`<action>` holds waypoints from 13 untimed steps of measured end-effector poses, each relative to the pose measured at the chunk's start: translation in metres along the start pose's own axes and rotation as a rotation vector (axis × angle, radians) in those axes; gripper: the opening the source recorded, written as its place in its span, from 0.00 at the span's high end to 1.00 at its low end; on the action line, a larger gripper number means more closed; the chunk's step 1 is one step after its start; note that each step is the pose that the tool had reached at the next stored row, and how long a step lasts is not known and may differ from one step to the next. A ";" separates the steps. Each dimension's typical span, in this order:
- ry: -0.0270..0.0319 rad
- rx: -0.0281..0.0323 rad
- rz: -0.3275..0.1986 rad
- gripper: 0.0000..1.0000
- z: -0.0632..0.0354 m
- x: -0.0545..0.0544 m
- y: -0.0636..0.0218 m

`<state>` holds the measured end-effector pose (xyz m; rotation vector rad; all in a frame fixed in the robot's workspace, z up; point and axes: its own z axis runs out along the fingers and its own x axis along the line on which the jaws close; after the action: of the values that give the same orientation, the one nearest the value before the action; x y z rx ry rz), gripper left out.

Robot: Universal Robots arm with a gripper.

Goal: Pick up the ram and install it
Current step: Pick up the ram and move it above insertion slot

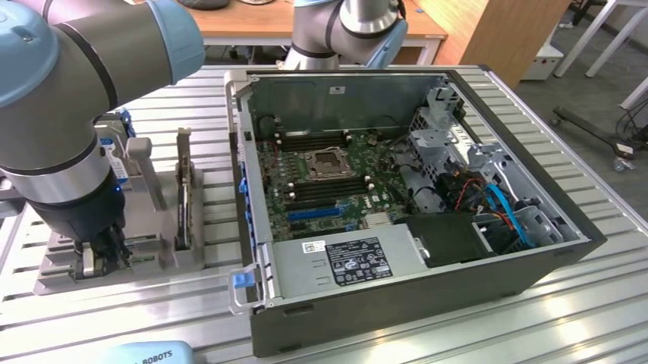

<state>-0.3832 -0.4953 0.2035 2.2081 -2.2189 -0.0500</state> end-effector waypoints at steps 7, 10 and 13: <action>0.0000 -0.0001 0.000 0.79 0.0012 0.000 0.0000; 0.0000 0.0000 0.000 0.79 0.0013 0.000 0.0000; 0.0000 0.0000 0.000 0.79 0.0013 0.000 0.0000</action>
<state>-0.3832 -0.4953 0.2023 2.2080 -2.2189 -0.0500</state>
